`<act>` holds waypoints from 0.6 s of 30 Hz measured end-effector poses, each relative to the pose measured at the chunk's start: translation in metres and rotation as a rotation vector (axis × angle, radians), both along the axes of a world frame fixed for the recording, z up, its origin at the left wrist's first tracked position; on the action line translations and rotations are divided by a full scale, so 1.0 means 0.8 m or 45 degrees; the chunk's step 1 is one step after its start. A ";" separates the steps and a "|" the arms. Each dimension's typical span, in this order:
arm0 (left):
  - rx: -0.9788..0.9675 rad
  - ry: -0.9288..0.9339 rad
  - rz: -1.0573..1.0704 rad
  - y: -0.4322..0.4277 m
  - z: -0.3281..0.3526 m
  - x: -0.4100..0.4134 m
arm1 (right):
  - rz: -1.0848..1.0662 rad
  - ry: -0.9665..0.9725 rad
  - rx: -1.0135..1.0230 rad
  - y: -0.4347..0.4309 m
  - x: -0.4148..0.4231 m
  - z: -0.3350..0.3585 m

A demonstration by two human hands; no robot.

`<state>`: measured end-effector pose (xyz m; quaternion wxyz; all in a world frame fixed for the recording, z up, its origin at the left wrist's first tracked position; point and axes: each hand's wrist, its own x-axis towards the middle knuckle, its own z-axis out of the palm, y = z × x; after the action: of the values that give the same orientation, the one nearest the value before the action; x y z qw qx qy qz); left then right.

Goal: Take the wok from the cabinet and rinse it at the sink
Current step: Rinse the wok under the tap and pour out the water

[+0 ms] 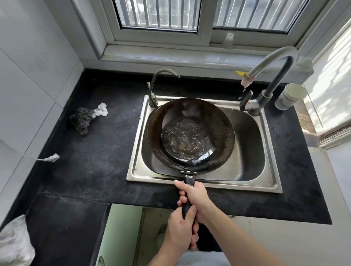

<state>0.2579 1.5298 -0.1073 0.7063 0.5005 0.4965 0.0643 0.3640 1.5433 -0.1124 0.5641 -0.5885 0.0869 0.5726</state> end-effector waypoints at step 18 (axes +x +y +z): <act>0.020 -0.018 -0.052 0.018 0.019 -0.038 | 0.097 -0.124 0.102 0.013 -0.035 0.012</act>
<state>0.2273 1.5444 -0.0921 0.7069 0.5157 0.4807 0.0573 0.3357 1.5535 -0.1024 0.5685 -0.5955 0.0140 0.5674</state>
